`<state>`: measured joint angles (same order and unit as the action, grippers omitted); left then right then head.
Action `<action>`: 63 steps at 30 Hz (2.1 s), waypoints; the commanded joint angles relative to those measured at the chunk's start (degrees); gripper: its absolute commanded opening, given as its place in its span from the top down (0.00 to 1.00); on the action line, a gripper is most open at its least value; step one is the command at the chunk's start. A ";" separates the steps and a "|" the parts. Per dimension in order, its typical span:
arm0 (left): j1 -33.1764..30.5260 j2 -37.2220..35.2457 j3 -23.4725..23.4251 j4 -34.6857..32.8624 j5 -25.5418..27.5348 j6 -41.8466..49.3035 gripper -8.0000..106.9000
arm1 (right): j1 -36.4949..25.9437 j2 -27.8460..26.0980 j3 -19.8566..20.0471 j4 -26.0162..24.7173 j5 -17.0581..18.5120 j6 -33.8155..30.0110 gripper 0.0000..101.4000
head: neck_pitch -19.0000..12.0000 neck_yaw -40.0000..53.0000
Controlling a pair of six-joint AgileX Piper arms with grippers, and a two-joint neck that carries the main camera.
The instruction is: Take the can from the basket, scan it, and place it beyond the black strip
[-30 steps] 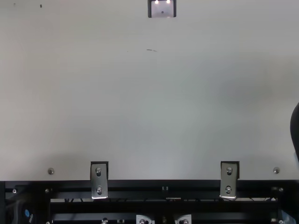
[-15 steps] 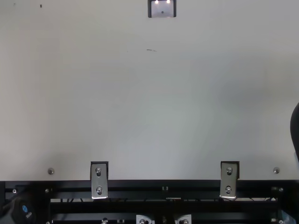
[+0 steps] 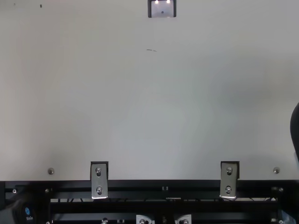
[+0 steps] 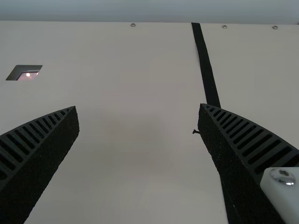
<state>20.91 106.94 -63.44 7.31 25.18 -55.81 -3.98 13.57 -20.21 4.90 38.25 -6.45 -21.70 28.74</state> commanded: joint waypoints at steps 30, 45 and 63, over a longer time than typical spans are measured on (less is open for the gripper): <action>1.46 14.72 -4.35 -3.23 1.35 -19.80 0.15 | 0.00 0.00 0.00 0.00 0.00 0.00 0.00 | -2.93 1.40; 4.46 27.16 -20.72 -8.84 19.30 -23.84 0.15 | 0.00 0.00 0.00 0.00 0.00 0.00 0.00 | -2.93 1.40; 2.71 33.27 -28.40 0.77 25.40 -20.67 0.15 | 0.00 0.00 0.00 0.00 0.00 0.00 0.00 | -2.93 1.40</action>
<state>23.62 139.88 -91.66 7.94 50.51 -76.85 -3.98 13.57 -20.21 4.90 38.25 -6.45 -21.99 28.74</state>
